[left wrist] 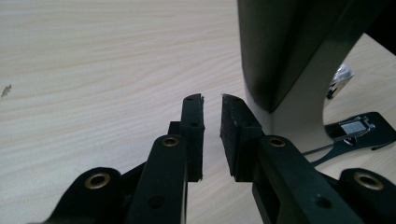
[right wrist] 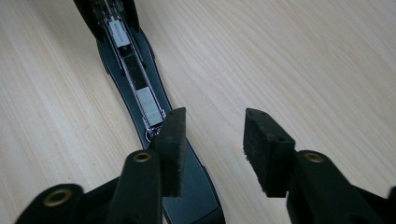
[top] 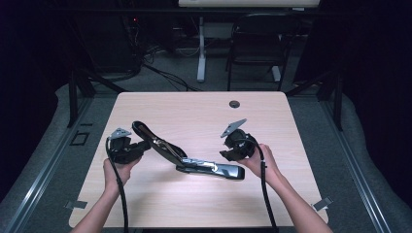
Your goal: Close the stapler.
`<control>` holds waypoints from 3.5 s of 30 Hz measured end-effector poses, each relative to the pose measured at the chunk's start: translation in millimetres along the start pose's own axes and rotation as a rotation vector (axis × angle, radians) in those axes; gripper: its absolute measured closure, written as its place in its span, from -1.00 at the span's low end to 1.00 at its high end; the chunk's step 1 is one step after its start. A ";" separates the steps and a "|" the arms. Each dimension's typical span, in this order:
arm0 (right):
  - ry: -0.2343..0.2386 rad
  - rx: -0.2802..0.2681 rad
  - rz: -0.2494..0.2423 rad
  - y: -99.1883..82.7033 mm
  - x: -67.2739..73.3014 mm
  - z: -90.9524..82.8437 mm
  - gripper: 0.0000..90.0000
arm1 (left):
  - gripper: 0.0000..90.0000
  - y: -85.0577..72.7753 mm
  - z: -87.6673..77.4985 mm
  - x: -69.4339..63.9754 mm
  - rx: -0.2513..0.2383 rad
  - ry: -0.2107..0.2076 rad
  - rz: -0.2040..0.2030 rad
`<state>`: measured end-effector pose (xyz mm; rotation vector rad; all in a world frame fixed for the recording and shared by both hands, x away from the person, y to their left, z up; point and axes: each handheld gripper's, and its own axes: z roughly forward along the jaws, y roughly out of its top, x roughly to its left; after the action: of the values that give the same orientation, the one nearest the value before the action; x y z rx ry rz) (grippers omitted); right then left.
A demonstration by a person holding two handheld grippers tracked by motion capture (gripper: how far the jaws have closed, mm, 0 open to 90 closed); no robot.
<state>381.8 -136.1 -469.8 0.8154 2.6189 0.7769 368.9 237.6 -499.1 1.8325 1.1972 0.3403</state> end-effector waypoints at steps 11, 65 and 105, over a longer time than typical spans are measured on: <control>0.000 -0.018 0.000 4.3 2.3 -0.2 0.53 | 0.85 0.6 -1.7 -0.8 -0.041 -0.014 -0.042; 0.013 -0.196 -0.063 66.7 45.2 0.9 0.98 | 1.00 17.4 8.9 -40.8 -0.085 -0.053 0.046; -0.033 -0.312 0.054 14.8 34.6 -32.0 1.00 | -0.01 12.1 35.8 -45.8 0.084 -0.081 0.116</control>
<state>347.3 -118.4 -439.2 0.8015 2.3705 1.1400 376.1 178.7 -499.2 1.9748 1.0665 0.2809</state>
